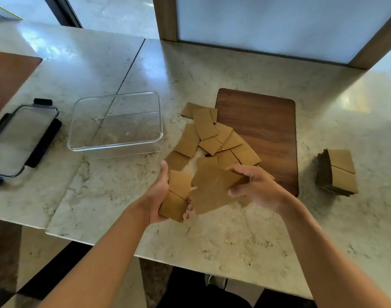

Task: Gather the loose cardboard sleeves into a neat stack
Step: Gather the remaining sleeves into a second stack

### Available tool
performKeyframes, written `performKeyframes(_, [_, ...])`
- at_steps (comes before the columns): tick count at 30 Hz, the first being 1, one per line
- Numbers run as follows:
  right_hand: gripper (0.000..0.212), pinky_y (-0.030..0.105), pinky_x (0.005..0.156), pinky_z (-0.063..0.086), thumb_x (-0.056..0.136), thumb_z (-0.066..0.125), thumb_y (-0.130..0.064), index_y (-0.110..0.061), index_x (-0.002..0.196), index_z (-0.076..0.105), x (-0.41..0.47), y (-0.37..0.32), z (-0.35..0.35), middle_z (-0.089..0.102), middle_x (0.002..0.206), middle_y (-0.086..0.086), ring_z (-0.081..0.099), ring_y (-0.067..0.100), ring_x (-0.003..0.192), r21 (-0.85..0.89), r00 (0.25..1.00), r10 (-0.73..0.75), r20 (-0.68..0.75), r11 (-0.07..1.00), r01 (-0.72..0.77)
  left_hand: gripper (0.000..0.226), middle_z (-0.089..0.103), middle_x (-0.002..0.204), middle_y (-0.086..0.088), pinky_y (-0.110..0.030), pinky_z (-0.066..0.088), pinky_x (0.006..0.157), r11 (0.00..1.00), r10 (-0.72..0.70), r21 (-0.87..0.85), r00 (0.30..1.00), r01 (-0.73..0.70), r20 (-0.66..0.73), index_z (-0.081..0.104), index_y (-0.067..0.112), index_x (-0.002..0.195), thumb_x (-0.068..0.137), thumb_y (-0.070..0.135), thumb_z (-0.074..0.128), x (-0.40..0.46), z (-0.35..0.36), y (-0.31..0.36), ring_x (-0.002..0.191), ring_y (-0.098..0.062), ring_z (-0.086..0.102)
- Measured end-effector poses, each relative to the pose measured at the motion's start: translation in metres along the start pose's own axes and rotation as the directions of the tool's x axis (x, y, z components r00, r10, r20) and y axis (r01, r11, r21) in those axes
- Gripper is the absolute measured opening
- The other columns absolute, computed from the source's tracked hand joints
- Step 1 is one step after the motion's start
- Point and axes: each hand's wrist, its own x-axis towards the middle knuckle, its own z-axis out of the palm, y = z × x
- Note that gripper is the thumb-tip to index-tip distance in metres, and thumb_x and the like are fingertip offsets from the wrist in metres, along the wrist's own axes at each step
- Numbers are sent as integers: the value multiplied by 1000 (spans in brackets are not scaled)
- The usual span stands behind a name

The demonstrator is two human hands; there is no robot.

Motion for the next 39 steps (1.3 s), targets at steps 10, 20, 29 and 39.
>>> performKeyframes(10, [31,32,67,59,81,64,2,-27,92,63,25,-8,53,67,95,-6,65,12,83,-430,993,-114,7,897,106,102,61,134,-33,-59,40,115,999,-44,29,934,36,355,57,5,145,76,79,64,9,18,-19,117,-42,65])
performKeyframes(20, [32,11,91,45,91,57,-34,-24,121,53,39,24,108,45,122,-2,48,8,115,-283,691,-363,-625,930,234,82,71,102,-22,-59,58,86,898,341,-327,935,-295,92,61,46,136,67,2,57,10,19,-9,93,-38,64])
performKeyframes(29, [22,48,76,50,97,45,-28,-12,87,58,64,38,126,52,99,3,49,21,94,-483,513,-556,-654,829,283,25,63,83,-13,-38,62,63,634,237,-712,952,-301,-192,60,19,114,91,13,54,22,52,-10,67,-27,66])
performKeyframes(39, [41,22,88,51,87,82,-33,-23,116,54,75,38,81,59,110,-8,58,13,106,-311,697,-54,-715,917,-249,15,63,81,-10,-32,48,53,791,412,-288,817,-540,-403,71,28,112,102,30,60,25,28,-5,61,-20,58])
